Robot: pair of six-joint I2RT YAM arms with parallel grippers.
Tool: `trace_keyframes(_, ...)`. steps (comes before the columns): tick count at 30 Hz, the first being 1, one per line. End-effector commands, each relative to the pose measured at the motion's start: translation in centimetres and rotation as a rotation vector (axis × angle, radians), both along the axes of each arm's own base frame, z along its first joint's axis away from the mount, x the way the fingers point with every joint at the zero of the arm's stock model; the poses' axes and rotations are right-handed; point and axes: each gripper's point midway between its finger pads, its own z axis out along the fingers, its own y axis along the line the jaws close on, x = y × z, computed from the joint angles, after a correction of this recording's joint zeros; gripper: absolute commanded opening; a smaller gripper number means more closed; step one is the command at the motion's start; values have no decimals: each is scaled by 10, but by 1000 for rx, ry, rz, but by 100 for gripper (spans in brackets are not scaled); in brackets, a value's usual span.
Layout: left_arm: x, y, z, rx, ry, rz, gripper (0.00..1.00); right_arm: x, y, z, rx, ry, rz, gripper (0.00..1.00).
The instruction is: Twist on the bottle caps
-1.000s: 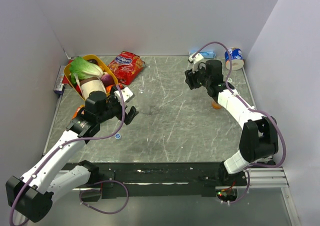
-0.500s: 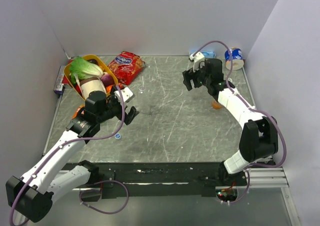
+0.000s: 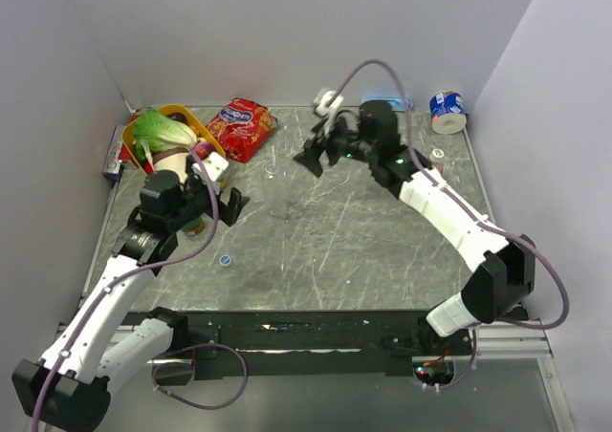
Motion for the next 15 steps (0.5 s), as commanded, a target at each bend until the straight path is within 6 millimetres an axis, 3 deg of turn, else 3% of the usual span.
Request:
trace_keyframes(1, 5, 22, 59, -90, -133, 88, 96, -13, 35, -23, -20, 9, 133, 93)
trace_keyframes(6, 2, 47, 65, -77, -142, 158, 96, -5, 63, -31, -9, 35, 153, 93)
trace_keyframes(15, -9, 66, 64, -79, -129, 199, 96, -2, 103, -61, -2, 90, 213, 91)
